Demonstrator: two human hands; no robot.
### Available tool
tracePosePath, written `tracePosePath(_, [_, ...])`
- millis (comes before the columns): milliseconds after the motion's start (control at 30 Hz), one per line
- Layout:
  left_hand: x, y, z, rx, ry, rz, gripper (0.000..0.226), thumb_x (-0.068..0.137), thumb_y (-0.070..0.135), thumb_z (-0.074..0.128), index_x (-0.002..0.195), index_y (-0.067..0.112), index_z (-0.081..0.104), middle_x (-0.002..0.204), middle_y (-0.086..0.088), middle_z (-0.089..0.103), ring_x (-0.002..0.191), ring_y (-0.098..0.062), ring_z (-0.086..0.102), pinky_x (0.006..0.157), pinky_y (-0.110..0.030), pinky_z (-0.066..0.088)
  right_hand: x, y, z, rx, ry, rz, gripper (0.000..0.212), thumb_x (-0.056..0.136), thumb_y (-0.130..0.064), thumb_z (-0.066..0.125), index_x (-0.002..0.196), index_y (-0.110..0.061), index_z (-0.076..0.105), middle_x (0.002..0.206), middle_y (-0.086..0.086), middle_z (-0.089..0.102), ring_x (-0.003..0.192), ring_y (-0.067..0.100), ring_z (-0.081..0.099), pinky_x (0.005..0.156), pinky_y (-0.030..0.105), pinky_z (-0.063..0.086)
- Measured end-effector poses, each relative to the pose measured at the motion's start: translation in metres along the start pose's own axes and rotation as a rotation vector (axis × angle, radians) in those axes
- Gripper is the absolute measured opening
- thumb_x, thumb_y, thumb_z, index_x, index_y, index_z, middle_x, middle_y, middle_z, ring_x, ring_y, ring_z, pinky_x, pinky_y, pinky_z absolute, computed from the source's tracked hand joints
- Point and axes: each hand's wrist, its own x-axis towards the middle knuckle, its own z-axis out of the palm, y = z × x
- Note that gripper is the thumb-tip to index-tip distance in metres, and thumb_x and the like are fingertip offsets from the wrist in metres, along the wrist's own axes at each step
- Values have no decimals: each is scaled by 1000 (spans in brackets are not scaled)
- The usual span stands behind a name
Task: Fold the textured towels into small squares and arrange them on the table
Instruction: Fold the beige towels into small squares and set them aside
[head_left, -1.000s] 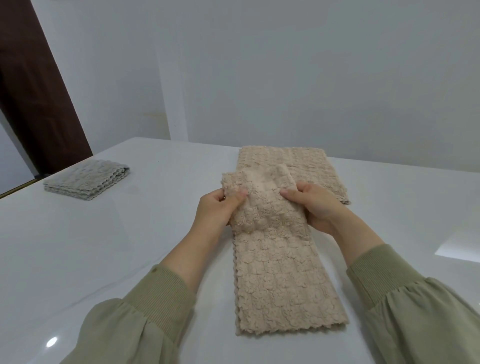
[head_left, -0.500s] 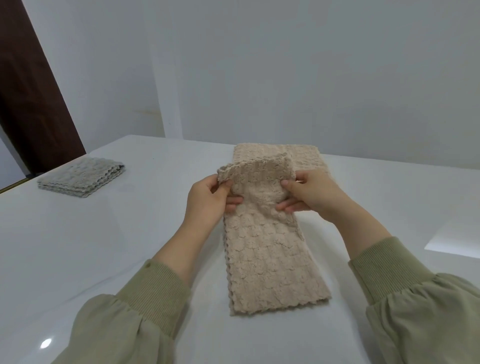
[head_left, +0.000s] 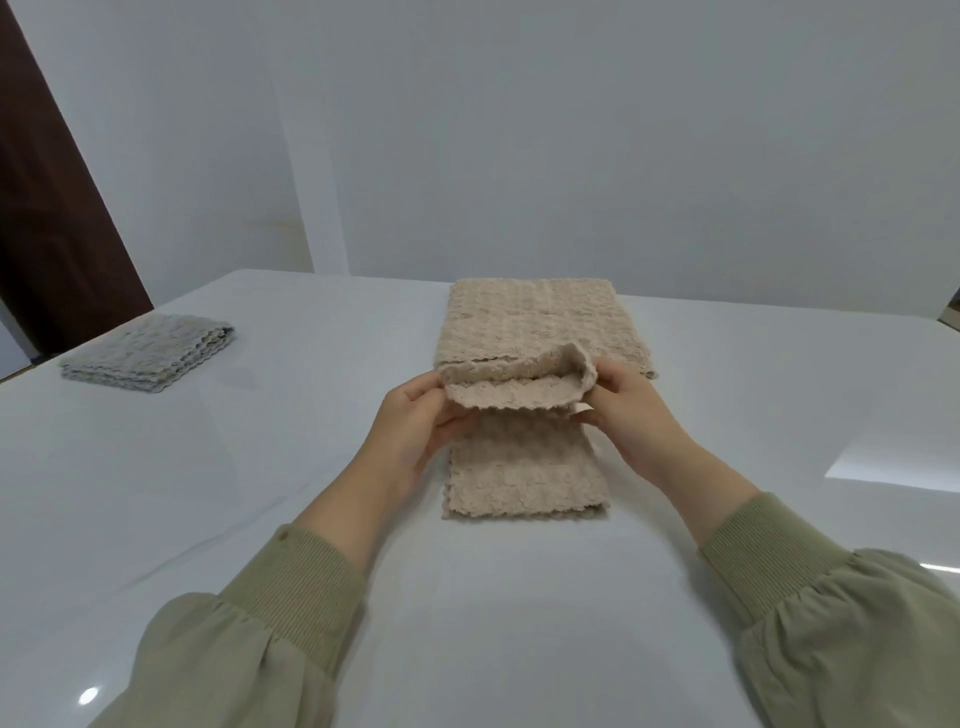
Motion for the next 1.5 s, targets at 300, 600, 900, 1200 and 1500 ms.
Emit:
tracePosePath(300, [-12, -13, -1, 178, 60, -91, 20, 84, -3, 61, 97, 11, 68, 88, -3, 66, 64, -10, 57, 58, -20, 45, -31, 2, 0, 329, 113, 212, 9, 85, -20, 59, 89, -14, 64, 87, 3, 63, 68, 21, 56, 59, 31, 46])
tracePosePath(600, [-20, -5, -5, 305, -70, -90, 40, 79, -13, 63, 96, 22, 67, 115, 3, 64, 69, -1, 63, 58, -13, 48, -48, 13, 10, -173, 237, 39, 31, 79, 2, 49, 92, -23, 64, 56, 6, 50, 45, 15, 38, 46, 22, 31])
tracePosePath(900, [-18, -10, -9, 1095, -92, 213, 25, 80, 20, 70, 100, 35, 69, 123, 18, 51, 109, -2, 45, 90, -16, 32, -47, 23, 13, -639, 173, -220, 22, 82, -2, 52, 86, -18, 66, 105, -6, 54, 68, 1, 50, 68, 9, 37])
tracePosePath(1200, [-23, -10, -7, 1294, -362, 536, 27, 69, 40, 78, 92, 28, 69, 88, 18, 52, 88, 1, 41, 77, -9, 32, -56, 21, 16, -824, 48, -574, 22, 78, -31, 60, 87, -13, 67, 97, 2, 56, 92, 19, 49, 83, 23, 35])
tracePosePath(1500, [-28, -10, -3, 1179, -292, 631, 2, 70, 20, 65, 70, 21, 66, 70, 13, 60, 71, -3, 54, 63, -13, 41, -60, 25, 16, -910, -34, -596, 13, 67, -18, 59, 80, -14, 60, 79, -1, 57, 76, 22, 51, 68, 35, 45])
